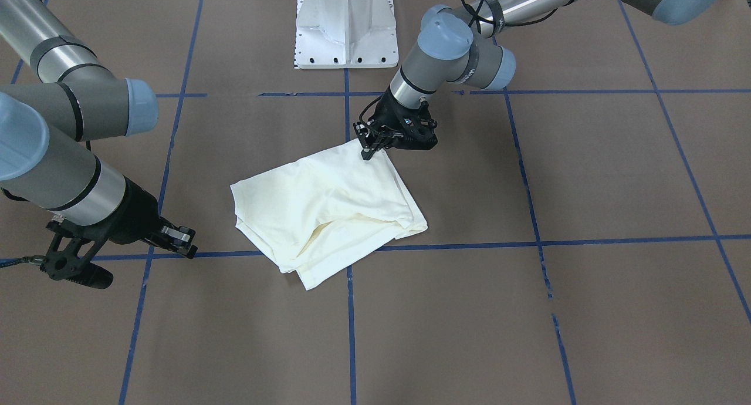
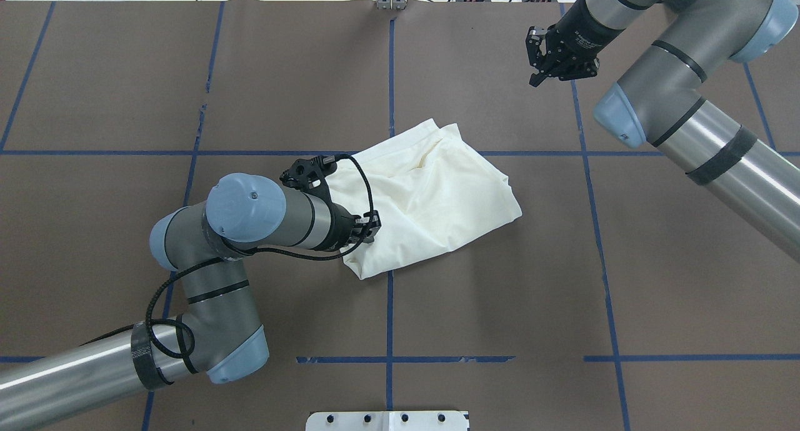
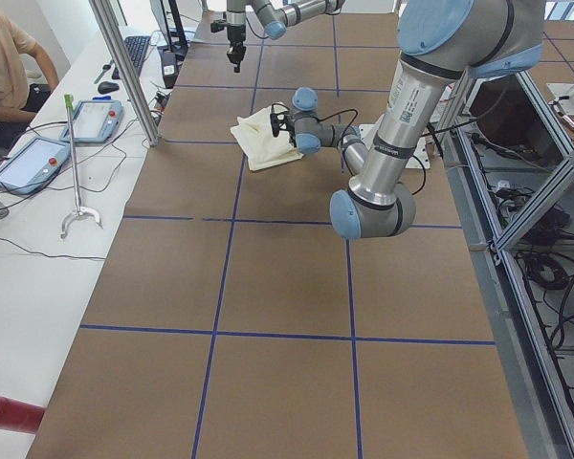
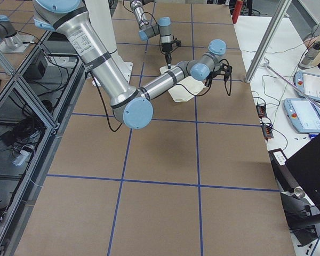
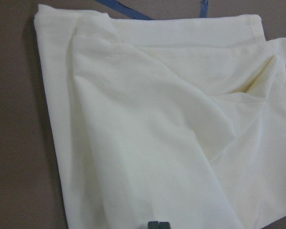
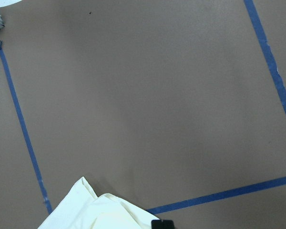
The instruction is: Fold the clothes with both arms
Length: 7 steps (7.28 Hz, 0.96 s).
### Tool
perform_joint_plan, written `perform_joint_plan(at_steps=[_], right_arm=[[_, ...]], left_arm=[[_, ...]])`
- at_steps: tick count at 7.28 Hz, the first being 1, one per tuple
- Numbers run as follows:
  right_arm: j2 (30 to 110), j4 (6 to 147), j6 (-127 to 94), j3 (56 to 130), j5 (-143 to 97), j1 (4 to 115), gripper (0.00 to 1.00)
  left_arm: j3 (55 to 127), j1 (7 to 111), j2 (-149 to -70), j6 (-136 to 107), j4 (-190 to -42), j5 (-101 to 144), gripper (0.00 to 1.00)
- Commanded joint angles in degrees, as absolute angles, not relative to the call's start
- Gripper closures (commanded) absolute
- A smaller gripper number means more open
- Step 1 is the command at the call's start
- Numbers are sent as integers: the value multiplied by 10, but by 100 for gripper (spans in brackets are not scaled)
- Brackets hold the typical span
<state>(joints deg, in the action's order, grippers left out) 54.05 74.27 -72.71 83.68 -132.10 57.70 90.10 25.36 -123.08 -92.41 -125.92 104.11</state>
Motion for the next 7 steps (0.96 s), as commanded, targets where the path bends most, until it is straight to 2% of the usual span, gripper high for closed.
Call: perform_joint_plan(at_steps=[1,5,7], right_arm=[[540,742,-727,836,-1321,576,100],[541,742,-728,837,-1318,567,100],[579,743,-726,867,-1320,580,100]], left_arm=[[896,242,-1217,-921,-1258,1040,100],[951,246,-1166,-920,-1252,1042,100],[1017,268,-1109,-849,-1234,1044,100]])
